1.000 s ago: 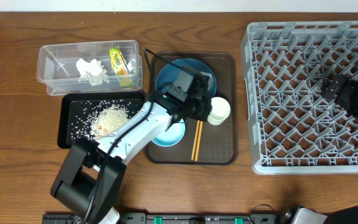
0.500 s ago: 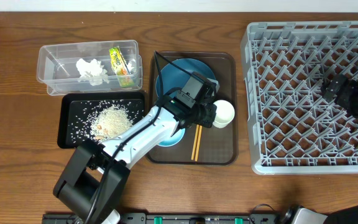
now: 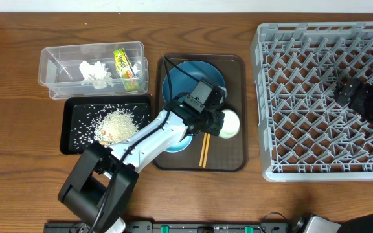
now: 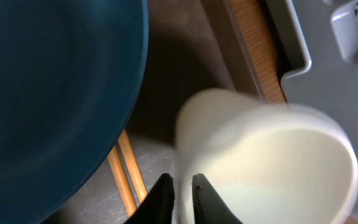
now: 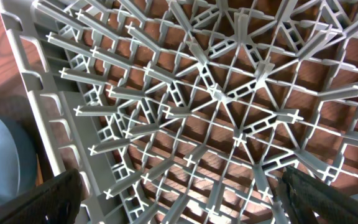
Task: Sort waste into correct bins and load items into the dishwasher rack
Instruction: 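Grasp the white cup with the left gripper and lift it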
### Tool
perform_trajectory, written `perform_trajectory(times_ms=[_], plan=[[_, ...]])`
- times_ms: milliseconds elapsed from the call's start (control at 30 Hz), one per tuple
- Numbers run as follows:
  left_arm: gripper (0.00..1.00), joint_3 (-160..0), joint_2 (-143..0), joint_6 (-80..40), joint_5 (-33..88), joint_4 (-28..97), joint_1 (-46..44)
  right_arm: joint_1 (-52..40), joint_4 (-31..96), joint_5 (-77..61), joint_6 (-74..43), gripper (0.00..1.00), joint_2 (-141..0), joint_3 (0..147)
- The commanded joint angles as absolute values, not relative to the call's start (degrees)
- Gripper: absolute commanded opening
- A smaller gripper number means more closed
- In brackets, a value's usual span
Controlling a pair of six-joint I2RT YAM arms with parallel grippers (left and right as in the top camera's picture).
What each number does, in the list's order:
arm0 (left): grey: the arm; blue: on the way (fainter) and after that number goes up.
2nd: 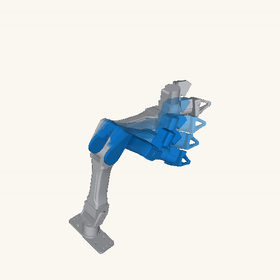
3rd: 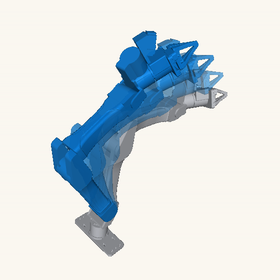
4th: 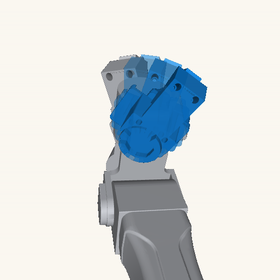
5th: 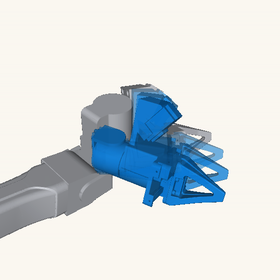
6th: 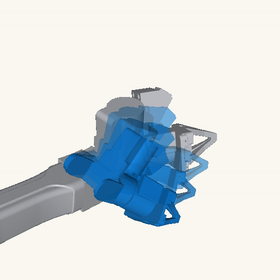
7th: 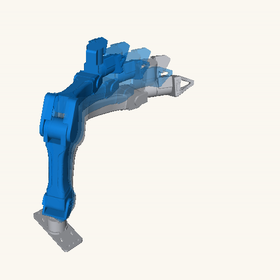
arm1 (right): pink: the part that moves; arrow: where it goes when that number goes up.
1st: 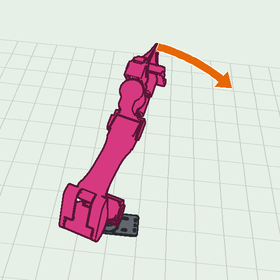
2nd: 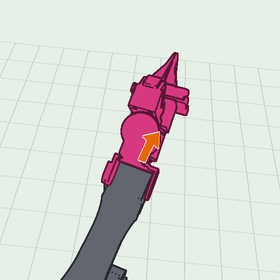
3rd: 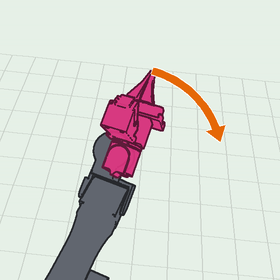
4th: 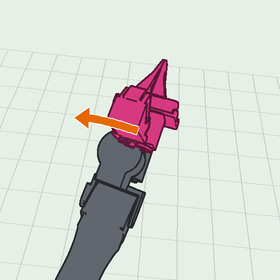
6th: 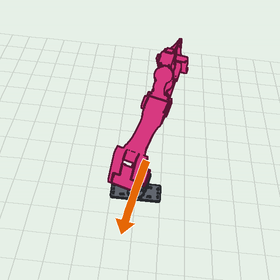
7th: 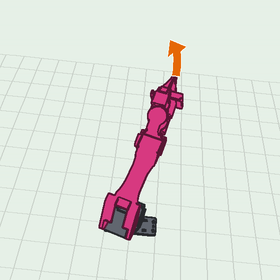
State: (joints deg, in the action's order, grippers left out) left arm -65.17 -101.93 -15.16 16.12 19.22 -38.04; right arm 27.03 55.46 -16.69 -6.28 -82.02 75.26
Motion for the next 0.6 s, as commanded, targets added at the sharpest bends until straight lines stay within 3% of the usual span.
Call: perform_trajectory(times_ms=[0, 567], plan=[[0.13, -64.2, -102.8, -15.3, 15.6, 19.5, -38.2, 26.2, 55.6, -16.5, -5.5, 0.99, -82.1, 75.7], [0.11, -63.9, -102.9, -15.3, 15.6, 20.8, -39.0, 26.2, 56.1, -16.5, -5.5, 0.99, -82.1, 75.7]])
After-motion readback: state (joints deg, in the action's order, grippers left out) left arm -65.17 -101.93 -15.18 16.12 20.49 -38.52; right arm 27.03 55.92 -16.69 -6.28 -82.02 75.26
